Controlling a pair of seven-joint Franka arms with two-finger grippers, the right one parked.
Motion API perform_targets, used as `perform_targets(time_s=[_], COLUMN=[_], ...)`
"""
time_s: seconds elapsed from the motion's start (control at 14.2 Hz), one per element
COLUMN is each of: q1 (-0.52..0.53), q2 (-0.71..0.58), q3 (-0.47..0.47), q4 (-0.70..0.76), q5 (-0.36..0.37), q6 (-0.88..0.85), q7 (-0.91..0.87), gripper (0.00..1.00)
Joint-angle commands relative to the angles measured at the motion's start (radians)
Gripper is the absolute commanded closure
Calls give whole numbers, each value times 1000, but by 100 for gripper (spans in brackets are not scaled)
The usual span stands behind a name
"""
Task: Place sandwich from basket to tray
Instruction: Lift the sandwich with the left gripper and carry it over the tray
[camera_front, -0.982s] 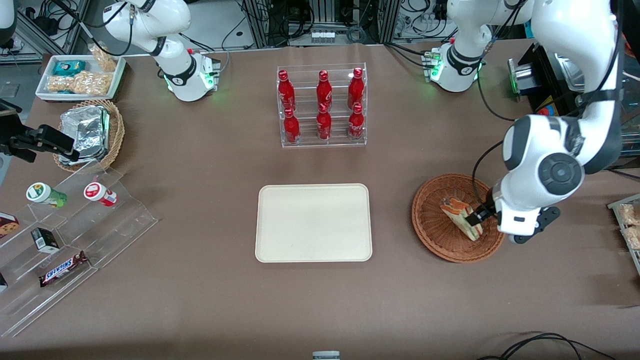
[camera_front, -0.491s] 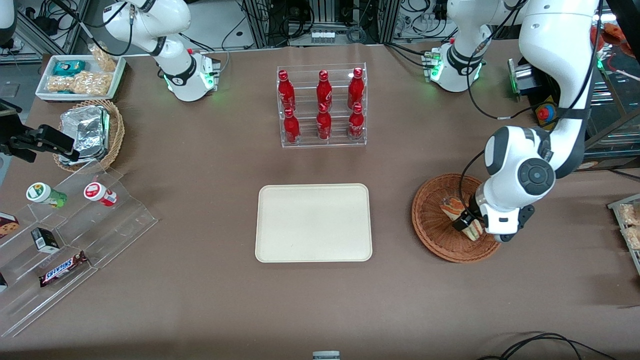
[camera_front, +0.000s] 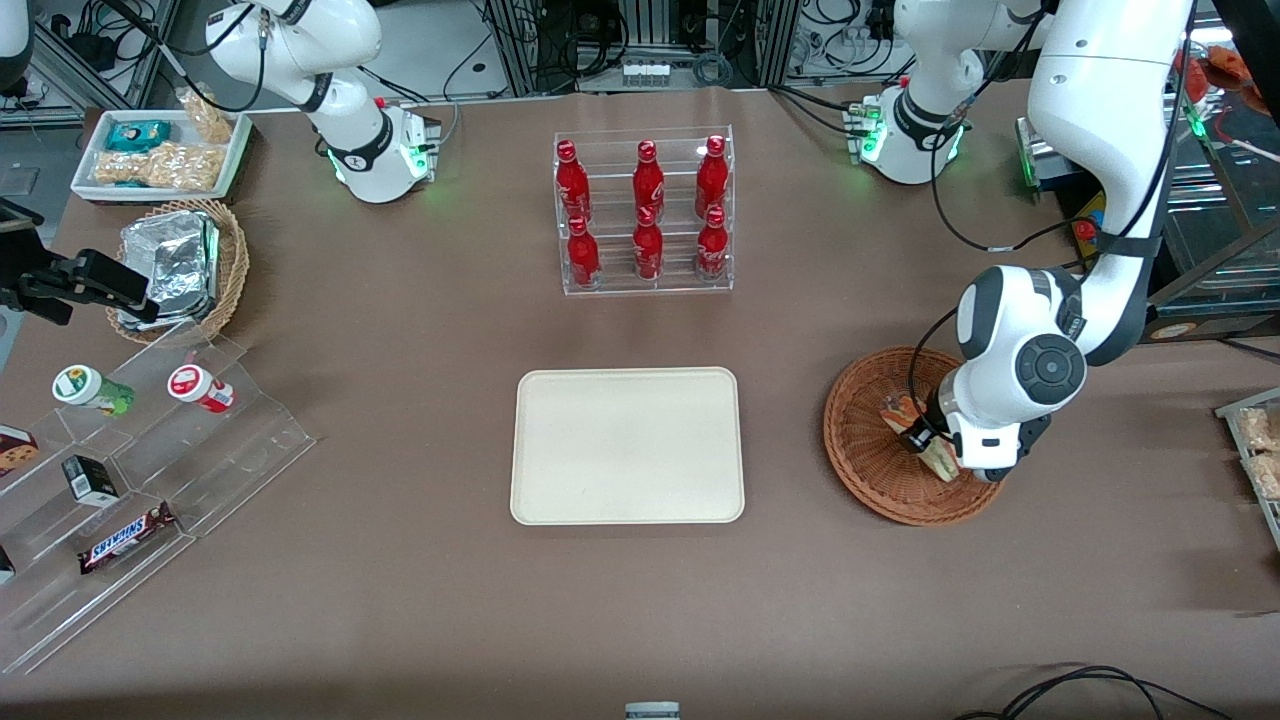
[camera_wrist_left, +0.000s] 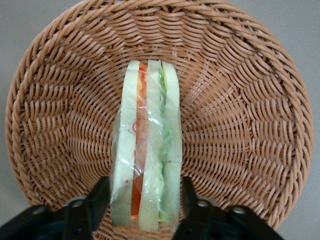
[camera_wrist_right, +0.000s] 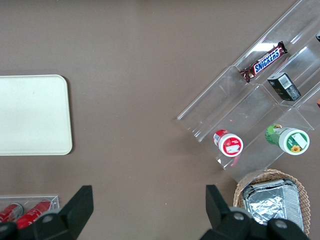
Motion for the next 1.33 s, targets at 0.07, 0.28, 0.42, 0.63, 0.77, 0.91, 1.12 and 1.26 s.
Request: perform_targets(time_s=[0.07, 0.28, 0.42, 0.63, 0.77, 0.91, 1.12, 1.26], q1=[-8, -20, -69, -171, -249, -335, -372, -421], q2=[4, 1, -1, 13, 98, 212, 342, 401], q3=[8, 7, 7, 7, 5, 5, -51, -70], q4=[93, 213, 256, 282, 401, 548, 704, 768], q5=[1, -6, -9, 1, 1, -5, -18, -14], q6=[-120, -278, -303, -285, -275, -277, -242, -185], q7=[-13, -25, -26, 48, 168, 272, 247, 218], gripper=[96, 95, 96, 95, 92, 88, 94, 97])
